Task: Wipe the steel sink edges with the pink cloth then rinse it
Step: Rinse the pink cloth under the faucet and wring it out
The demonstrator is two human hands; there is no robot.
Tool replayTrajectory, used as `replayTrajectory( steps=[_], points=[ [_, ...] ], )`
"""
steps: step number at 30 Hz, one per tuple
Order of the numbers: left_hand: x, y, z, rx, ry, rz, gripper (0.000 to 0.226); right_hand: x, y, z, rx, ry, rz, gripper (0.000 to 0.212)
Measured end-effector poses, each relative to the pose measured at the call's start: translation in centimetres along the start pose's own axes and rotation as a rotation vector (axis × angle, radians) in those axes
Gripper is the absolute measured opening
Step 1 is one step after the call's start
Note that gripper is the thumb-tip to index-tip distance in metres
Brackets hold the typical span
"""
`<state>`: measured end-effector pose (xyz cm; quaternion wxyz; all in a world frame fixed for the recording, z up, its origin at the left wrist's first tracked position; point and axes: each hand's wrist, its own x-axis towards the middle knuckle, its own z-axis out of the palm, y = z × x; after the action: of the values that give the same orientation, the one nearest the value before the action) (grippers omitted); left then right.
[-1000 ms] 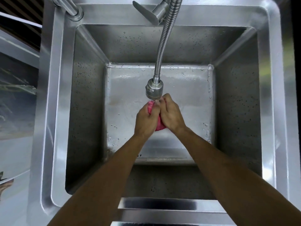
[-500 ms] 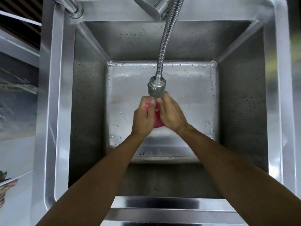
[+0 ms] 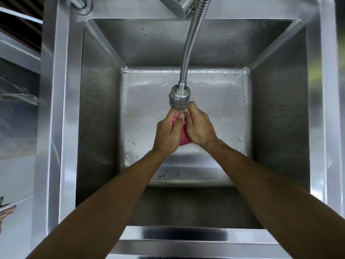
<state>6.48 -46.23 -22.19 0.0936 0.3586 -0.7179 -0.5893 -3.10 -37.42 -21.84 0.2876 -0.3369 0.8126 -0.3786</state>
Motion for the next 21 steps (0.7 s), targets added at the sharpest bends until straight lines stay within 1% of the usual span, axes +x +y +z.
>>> replayTrajectory(
  steps=[2, 4, 5, 7, 8, 9, 11, 12, 14, 15, 16, 18, 19, 21],
  points=[
    [0.3, -0.2, 0.1, -0.023, 0.042, -0.049, 0.022, -0.2, 0.0, 0.2, 0.004, 0.014, -0.004, 0.029],
    [0.1, -0.4, -0.1, -0.019, 0.062, -0.079, 0.021, -0.8, -0.2, 0.5, -0.009, -0.021, -0.05, 0.029],
    [-0.3, -0.5, -0.2, 0.021, 0.021, -0.039, 0.019, -0.9, 0.1, 0.4, -0.013, -0.04, -0.031, 0.026],
    [-1.5, -0.6, -0.3, 0.123, -0.102, 0.075, 0.017, -1.0, 0.6, 0.0, 0.016, -0.069, 0.068, 0.018],
    [-1.4, -0.7, -0.6, 0.143, -0.125, 0.091, 0.017, -1.0, 0.5, -0.1, 0.025, -0.065, 0.078, 0.017],
    [-1.0, -0.7, -1.0, 0.132, -0.093, 0.052, 0.016, -1.1, 0.0, 0.1, 0.02, -0.064, 0.055, 0.018],
    [0.2, -0.3, -1.0, 0.05, 0.036, -0.114, 0.018, -1.1, -1.0, 0.5, 0.014, -0.053, 0.003, 0.022],
    [0.4, 0.2, -0.6, 0.002, 0.066, -0.173, 0.019, -0.8, -1.1, 0.6, 0.021, -0.027, 0.031, 0.023],
    [0.0, 1.1, 0.8, -0.049, 0.066, -0.2, 0.021, -0.2, -0.9, 0.4, 0.071, 0.061, 0.172, 0.022],
    [-0.1, 1.3, 1.3, -0.051, 0.065, -0.213, 0.022, -0.2, -1.1, 0.5, 0.081, 0.099, 0.213, 0.022],
    [0.1, 1.1, 1.3, -0.048, 0.098, -0.248, 0.021, -0.3, -1.5, 0.9, 0.061, 0.109, 0.211, 0.022],
    [0.2, 0.5, 0.8, -0.053, 0.214, -0.326, 0.023, -0.9, -2.3, 1.9, 0.026, 0.057, 0.169, 0.024],
    [0.0, 0.5, 0.8, -0.056, 0.231, -0.34, 0.024, -0.9, -2.3, 2.1, 0.026, 0.041, 0.184, 0.024],
    [-0.5, 1.0, 1.5, -0.021, 0.156, -0.32, 0.025, -0.3, -1.7, 1.5, 0.017, 0.059, 0.26, 0.024]
  ],
)
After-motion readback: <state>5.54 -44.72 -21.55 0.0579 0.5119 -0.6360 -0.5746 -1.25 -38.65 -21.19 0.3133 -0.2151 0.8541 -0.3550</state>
